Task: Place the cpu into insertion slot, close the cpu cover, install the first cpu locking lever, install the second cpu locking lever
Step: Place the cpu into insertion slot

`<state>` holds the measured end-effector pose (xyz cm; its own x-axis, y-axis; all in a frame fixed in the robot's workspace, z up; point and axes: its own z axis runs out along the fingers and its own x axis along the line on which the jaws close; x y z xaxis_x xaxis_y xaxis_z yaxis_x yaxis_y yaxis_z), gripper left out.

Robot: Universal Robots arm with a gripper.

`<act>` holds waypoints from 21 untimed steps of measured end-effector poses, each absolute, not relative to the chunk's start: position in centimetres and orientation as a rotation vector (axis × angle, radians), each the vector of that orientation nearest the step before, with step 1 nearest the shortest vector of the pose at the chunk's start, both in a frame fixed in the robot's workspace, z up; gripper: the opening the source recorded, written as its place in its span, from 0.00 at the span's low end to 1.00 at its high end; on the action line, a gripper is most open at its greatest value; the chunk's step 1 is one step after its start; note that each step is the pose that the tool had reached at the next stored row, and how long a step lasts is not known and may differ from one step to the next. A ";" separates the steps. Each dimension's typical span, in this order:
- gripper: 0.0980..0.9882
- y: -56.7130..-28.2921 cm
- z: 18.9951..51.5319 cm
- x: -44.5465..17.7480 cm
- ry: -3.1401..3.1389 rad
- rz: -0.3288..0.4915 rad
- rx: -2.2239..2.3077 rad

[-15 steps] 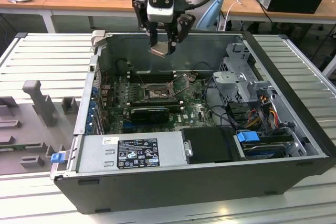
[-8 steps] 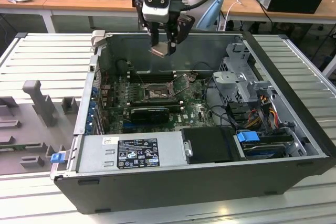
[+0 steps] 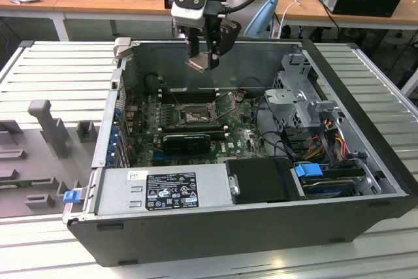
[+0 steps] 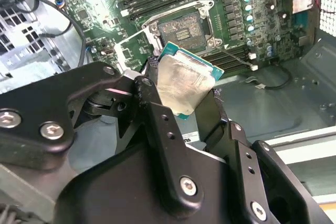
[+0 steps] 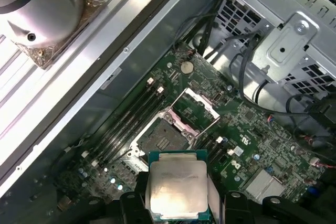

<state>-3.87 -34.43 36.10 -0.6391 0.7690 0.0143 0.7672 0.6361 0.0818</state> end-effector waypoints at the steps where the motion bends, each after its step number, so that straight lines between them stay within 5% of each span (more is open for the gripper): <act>1: 0.48 -34.4 36.1 -3.9 2.812 0.124 1.343; 21: 0.48 -34.4 35.8 -3.9 2.611 0.115 1.683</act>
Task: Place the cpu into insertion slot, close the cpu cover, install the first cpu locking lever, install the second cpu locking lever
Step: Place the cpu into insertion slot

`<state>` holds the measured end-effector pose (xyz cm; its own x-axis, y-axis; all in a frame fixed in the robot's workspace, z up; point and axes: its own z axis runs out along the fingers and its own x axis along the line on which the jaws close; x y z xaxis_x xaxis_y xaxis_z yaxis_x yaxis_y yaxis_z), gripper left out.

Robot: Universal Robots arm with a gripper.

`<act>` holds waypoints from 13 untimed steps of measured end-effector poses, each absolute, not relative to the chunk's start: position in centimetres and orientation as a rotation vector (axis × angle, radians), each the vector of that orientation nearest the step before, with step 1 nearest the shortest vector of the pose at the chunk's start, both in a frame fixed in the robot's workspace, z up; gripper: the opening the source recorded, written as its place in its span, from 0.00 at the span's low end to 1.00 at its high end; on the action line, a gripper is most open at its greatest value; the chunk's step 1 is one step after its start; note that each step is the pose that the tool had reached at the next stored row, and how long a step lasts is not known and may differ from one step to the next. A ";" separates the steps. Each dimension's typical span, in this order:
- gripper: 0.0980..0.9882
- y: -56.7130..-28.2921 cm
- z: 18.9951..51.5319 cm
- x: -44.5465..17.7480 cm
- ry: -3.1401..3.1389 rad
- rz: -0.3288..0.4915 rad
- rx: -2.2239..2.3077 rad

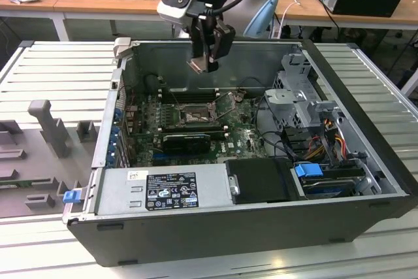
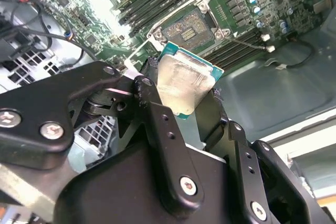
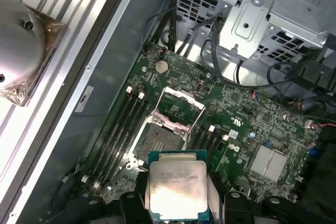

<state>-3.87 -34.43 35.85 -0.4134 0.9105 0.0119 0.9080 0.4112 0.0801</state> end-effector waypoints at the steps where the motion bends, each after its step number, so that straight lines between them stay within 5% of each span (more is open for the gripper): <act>1: 0.48 -34.4 35.8 -3.9 2.600 0.115 1.699; 13: 0.48 -34.4 35.7 -3.9 2.544 0.112 1.777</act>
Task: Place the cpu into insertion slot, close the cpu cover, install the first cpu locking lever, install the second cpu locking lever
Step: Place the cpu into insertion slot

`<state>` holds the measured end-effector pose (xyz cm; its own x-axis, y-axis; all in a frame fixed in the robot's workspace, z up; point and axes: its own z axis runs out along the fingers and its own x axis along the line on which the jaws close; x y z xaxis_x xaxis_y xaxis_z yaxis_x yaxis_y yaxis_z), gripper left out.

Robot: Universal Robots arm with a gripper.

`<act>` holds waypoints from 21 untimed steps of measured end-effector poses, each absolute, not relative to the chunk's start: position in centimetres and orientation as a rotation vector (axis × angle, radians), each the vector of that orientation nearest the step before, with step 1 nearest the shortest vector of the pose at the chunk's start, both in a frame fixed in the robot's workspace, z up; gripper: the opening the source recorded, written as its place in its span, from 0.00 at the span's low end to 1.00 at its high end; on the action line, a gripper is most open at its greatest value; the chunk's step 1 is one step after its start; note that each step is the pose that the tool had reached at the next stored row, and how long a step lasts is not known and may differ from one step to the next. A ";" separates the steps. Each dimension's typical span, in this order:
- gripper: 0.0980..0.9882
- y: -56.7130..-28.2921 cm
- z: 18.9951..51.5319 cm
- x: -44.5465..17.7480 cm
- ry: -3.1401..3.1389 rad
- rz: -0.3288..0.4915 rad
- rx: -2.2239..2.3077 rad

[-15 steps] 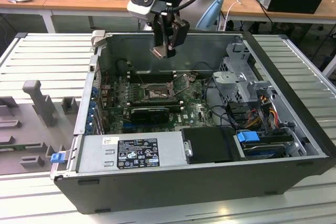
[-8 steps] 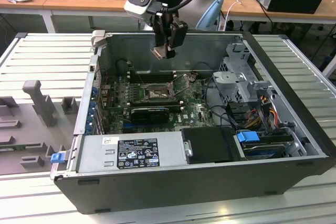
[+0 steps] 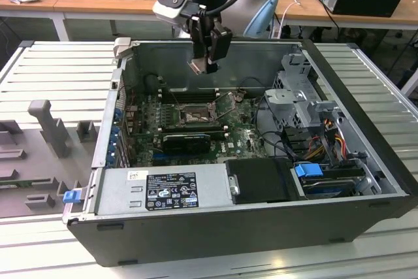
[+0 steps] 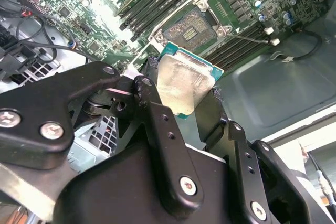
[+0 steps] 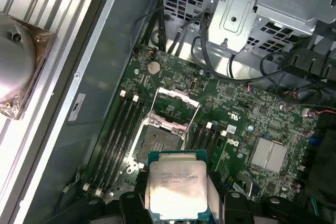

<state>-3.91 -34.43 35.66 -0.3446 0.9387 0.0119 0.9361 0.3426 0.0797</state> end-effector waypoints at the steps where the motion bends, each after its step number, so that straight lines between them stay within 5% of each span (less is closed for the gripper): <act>1: 0.48 -34.4 35.6 -3.9 2.541 0.112 1.782; 21: 0.48 -34.4 35.4 -3.9 2.331 0.105 2.038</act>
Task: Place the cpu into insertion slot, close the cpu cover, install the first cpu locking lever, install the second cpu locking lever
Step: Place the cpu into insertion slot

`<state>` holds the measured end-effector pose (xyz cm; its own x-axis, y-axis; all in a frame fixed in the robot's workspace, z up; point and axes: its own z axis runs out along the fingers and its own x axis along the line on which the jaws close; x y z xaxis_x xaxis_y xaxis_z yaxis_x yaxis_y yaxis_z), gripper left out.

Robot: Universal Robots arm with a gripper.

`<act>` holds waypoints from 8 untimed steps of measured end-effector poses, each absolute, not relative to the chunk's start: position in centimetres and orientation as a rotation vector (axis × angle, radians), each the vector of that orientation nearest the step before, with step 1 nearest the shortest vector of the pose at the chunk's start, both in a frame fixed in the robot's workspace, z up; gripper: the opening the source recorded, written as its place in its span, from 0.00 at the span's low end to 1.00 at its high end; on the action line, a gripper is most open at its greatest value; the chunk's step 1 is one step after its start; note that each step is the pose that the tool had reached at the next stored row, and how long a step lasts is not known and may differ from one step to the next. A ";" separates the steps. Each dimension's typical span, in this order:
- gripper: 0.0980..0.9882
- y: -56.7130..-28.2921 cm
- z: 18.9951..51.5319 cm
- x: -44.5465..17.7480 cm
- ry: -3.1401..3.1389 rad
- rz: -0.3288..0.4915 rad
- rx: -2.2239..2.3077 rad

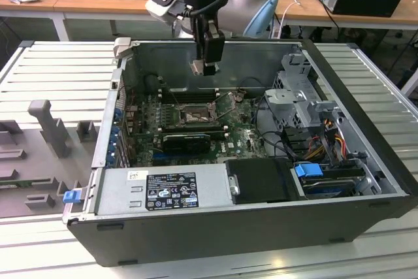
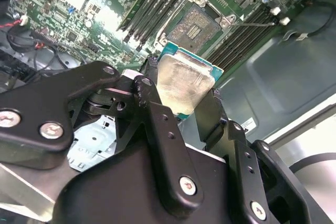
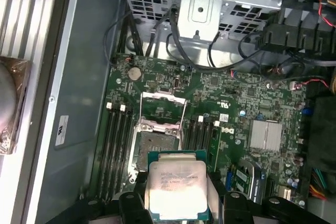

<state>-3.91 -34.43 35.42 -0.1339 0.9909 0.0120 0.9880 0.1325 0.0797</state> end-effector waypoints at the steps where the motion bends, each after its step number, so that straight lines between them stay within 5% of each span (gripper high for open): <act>1: 0.48 -34.4 35.4 -3.9 2.323 0.105 2.046; 8: 0.48 -34.4 35.4 -3.9 2.271 0.103 2.102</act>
<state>-3.91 -34.43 35.39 -0.0779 0.9969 0.0120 0.9939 0.0767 0.0797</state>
